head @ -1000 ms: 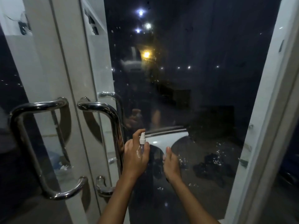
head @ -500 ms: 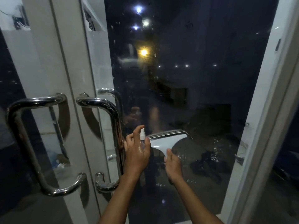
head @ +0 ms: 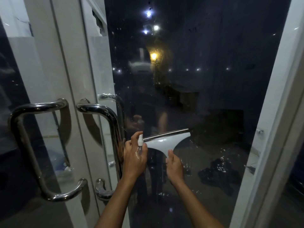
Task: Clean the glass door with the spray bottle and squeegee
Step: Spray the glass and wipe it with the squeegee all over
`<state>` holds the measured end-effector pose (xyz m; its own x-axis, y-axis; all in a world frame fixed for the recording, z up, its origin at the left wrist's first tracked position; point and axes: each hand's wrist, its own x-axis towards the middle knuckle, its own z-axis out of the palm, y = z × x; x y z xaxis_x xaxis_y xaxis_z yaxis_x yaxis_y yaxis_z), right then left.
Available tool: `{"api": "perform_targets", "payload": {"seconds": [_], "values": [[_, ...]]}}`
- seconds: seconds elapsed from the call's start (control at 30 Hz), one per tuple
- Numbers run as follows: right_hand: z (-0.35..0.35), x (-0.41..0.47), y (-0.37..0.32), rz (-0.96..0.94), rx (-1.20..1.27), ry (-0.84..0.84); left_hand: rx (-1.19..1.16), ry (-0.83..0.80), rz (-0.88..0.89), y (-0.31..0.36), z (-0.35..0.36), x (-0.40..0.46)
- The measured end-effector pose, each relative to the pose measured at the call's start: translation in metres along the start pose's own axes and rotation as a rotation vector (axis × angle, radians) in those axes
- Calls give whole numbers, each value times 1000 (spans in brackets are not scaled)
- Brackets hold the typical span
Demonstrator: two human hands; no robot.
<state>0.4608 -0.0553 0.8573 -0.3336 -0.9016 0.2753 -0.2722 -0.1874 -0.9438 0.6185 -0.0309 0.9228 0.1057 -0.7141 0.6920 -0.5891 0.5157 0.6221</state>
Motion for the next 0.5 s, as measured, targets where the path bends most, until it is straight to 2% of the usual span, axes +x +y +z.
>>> {"api": "perform_targets", "payload": {"seconds": [0.17,0.3,0.5], "values": [[-10,-1,0,-68,-42,56,-95,5,28,2,0,9],[-22,0,2,-134,-107,118,-74,16,16,0,2,15],[-40,3,12,-113,-97,154,-8,19,-1,-4,6,16]]}}
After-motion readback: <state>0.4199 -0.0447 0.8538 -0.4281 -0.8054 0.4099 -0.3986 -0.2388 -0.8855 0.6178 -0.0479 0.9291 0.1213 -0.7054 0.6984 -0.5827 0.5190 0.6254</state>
